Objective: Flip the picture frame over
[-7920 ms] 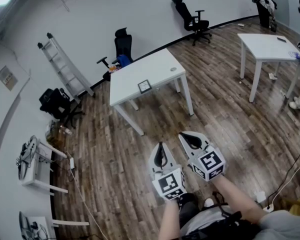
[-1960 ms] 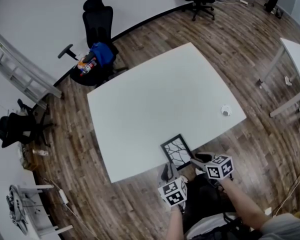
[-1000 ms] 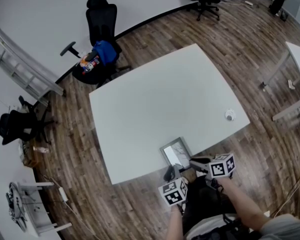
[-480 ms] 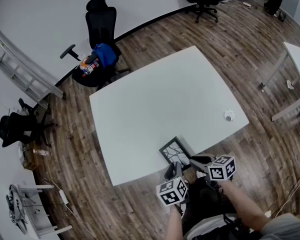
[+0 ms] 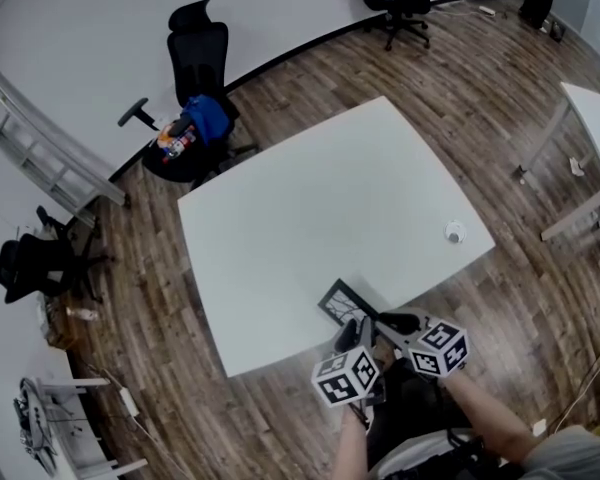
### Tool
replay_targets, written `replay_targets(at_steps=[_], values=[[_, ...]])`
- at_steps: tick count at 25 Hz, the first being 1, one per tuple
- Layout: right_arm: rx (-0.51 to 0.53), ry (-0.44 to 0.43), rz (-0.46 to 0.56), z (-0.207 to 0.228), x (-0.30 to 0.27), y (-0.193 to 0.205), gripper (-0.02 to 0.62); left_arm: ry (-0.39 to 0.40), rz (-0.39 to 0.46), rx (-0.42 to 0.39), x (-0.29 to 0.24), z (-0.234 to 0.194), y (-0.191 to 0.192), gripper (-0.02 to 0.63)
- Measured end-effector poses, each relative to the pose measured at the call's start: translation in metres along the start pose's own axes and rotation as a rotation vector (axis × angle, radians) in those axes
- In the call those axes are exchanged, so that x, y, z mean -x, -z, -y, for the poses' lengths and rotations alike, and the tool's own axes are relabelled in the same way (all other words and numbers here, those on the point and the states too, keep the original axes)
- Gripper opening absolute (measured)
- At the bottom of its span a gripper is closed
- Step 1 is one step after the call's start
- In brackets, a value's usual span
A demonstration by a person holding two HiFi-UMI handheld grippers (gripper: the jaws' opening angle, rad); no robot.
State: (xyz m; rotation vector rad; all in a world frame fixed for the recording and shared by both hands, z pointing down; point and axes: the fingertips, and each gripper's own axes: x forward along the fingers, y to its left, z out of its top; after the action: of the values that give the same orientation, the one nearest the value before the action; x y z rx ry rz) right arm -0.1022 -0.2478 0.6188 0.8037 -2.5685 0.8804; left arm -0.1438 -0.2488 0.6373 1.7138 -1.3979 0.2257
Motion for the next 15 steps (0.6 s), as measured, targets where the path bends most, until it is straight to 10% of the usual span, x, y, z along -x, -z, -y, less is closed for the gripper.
replay_targets(at_steps=[15], values=[[0.404, 0.067, 0.077, -0.042, 0.004, -0.009, 0.077, 0.0, 0.004, 0.115, 0.011, 0.0, -0.022, 0.135]])
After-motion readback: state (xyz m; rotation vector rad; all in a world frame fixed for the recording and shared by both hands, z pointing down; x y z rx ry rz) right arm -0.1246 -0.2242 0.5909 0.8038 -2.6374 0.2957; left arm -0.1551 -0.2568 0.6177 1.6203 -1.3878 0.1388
